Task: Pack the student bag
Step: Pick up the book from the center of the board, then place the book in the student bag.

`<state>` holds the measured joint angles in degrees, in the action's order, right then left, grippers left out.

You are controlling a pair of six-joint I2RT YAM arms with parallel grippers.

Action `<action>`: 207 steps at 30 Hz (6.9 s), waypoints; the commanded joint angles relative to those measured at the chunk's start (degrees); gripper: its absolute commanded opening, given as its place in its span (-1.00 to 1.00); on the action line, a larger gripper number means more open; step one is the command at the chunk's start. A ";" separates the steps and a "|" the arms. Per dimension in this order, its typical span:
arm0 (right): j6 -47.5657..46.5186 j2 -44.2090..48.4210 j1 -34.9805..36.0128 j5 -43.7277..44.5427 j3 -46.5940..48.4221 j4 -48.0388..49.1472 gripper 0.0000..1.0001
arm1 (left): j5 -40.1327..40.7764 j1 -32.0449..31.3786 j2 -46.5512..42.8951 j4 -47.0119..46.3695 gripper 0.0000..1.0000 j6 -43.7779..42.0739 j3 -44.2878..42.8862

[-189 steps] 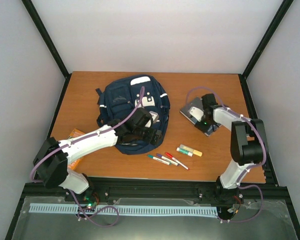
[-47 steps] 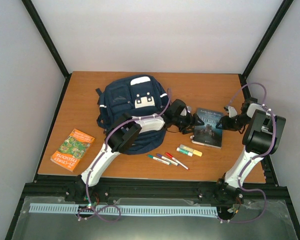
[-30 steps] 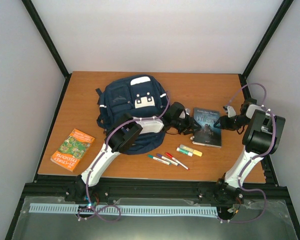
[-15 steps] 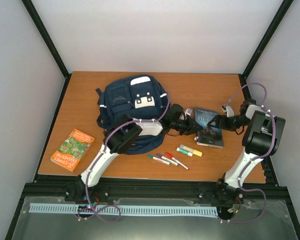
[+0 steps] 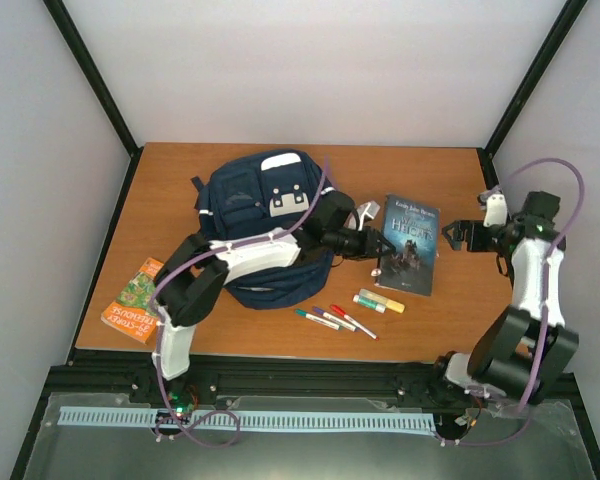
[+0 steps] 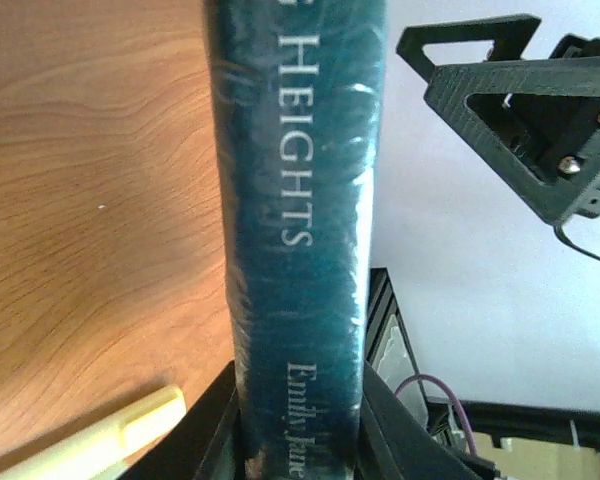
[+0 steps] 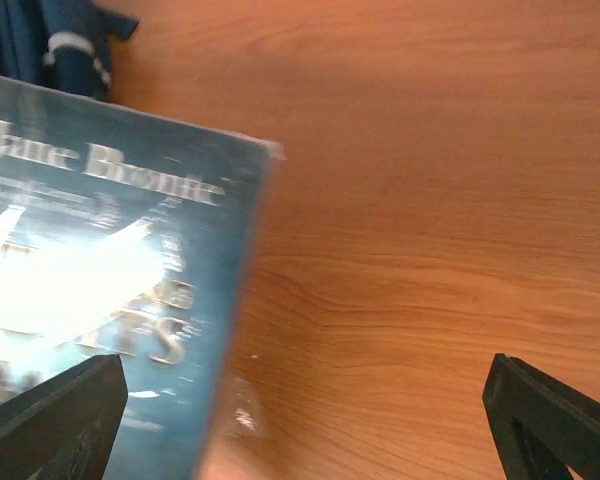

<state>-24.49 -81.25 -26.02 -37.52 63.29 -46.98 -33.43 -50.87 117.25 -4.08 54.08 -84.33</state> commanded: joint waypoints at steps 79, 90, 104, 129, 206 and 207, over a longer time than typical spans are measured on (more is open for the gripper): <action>-5.55 2.50 23.95 -59.34 0.59 -9.62 -0.91 | -7.69 16.21 -31.93 -11.09 0.38 -10.97 22.12; 0.52 -1.32 21.62 -41.81 4.84 -4.57 -0.94 | 25.82 17.56 -38.03 36.34 0.56 -37.29 16.40; 9.86 8.39 21.67 -16.34 -5.29 10.98 -0.94 | 40.29 8.29 -41.94 53.45 0.39 -51.00 20.61; 8.77 8.27 20.60 -18.59 -6.41 10.25 -0.94 | 68.50 -5.45 -23.87 52.96 0.05 -59.81 18.24; 28.53 -11.69 45.69 -41.23 -3.07 1.78 -0.94 | 74.18 -0.86 -35.41 34.13 -0.98 -61.25 10.55; 28.18 -13.03 46.22 -41.43 -2.29 1.62 -0.94 | 74.11 -0.89 -35.51 34.25 -0.98 -61.10 10.47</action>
<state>8.78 -91.02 17.54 -70.54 56.21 -45.56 40.71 -51.77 85.38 37.19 -9.10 -72.34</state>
